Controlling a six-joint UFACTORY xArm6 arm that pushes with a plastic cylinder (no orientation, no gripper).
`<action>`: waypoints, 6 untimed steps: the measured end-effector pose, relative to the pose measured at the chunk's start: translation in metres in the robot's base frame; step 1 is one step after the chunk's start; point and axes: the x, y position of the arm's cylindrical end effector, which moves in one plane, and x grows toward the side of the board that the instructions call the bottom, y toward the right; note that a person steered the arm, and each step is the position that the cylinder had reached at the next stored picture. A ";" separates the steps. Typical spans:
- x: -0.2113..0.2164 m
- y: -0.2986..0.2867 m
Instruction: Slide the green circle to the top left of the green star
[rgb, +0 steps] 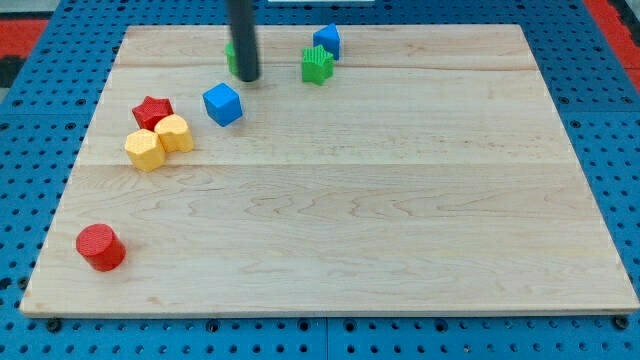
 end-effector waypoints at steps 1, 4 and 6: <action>-0.003 -0.046; -0.032 0.029; -0.057 0.054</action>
